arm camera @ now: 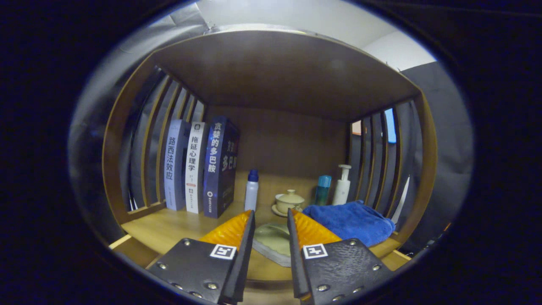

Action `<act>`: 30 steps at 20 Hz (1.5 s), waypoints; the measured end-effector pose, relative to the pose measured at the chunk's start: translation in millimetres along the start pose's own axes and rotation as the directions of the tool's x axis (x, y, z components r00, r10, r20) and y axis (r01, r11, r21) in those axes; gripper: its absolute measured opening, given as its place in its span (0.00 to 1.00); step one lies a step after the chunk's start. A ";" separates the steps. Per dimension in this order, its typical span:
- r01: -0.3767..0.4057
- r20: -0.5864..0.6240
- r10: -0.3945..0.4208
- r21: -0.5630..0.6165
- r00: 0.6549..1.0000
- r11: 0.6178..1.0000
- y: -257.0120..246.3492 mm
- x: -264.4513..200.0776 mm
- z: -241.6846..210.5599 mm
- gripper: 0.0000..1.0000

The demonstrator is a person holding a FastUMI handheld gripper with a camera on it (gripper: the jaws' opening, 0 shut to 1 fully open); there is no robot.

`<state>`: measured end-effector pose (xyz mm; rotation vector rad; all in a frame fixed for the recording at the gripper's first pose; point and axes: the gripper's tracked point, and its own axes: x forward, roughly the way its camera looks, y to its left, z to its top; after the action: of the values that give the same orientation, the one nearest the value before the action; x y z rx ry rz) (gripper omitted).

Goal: Pull open the drawer, take out the items inside it, and place them on the countertop above the cabinet.

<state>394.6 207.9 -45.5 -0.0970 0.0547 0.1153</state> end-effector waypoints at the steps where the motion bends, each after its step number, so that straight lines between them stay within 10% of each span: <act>1: 0.008 0.005 -0.008 -0.002 1.000 1.000 -2.2 -1.1 0.8 0.43; 30: -0.033 -0.026 0.033 0.010 0.999 0.999 6.6 1.7 -12.0 0.47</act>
<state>394.9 213.4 -58.1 -0.0883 0.0833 0.1469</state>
